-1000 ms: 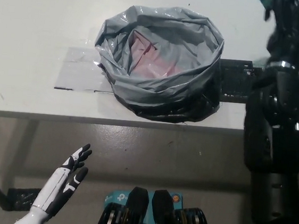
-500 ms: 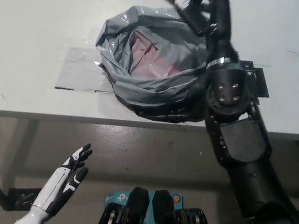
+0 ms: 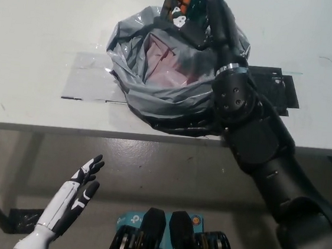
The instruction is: Use the right hand to pick up a rubix's cube and place it into a plastic bag and lift the bag
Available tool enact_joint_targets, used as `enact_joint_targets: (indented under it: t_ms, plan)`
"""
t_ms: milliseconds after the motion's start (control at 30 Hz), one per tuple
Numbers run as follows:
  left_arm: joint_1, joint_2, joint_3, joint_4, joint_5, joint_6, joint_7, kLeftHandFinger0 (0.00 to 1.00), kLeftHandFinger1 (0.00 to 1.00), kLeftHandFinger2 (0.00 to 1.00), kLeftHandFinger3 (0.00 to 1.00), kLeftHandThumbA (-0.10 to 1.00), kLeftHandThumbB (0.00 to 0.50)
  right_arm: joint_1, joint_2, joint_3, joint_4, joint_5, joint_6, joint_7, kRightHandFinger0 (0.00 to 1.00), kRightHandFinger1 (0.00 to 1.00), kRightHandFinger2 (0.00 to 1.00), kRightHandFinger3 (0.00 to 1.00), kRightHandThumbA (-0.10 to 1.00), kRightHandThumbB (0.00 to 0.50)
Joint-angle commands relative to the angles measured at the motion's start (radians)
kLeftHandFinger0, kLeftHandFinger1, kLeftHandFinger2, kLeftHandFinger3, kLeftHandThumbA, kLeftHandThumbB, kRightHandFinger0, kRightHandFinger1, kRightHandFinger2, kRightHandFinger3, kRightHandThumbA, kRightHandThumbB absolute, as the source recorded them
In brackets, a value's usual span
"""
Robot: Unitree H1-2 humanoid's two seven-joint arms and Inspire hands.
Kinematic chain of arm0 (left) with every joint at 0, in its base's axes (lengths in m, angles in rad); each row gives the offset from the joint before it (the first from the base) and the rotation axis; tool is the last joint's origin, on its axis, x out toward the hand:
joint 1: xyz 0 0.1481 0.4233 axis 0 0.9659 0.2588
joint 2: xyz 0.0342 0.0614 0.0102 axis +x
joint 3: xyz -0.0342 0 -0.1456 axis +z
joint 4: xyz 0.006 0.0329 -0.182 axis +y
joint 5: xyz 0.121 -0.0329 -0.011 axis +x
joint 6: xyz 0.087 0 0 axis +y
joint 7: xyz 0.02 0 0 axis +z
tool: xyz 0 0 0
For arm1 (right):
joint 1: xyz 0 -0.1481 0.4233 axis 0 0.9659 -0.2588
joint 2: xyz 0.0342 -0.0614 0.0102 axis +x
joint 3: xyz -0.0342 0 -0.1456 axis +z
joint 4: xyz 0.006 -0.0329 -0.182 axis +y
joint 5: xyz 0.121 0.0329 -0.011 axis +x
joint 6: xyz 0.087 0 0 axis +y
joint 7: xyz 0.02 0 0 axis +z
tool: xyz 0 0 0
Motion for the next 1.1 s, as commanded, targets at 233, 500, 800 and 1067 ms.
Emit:
enact_joint_targets:
  t_ms: [233, 500, 800, 1067]
  plan:
    - [-0.020, 0.001, 0.005, -0.033, -0.014, 0.001, -0.010, 1.00, 1.00, 1.00, 1.00, 1.00, 0.221, -0.046, -0.062, 0.067, -0.094, -0.092, 0.014, 0.127, 1.00, 1.00, 1.00, 1.00, 0.83, 0.500]
    - [-0.022, 0.009, 0.006, -0.033, -0.011, 0.000, -0.014, 1.00, 1.00, 1.00, 1.00, 1.00, 0.210, -0.007, -0.057, 0.004, -0.185, -0.105, 0.006, 0.040, 1.00, 1.00, 1.00, 1.00, 0.76, 0.462]
    - [-0.015, 0.009, 0.005, -0.023, -0.006, -0.023, -0.008, 1.00, 1.00, 1.00, 1.00, 1.00, 0.182, 0.013, -0.094, -0.122, -0.345, -0.158, -0.014, -0.090, 1.00, 1.00, 1.00, 1.00, 0.73, 0.398]
    - [-0.009, 0.006, 0.004, -0.024, -0.003, -0.016, -0.005, 1.00, 1.00, 1.00, 1.00, 1.00, 0.190, 0.032, -0.131, -0.170, -0.338, -0.177, 0.039, -0.108, 1.00, 1.00, 1.00, 1.00, 0.66, 0.418]
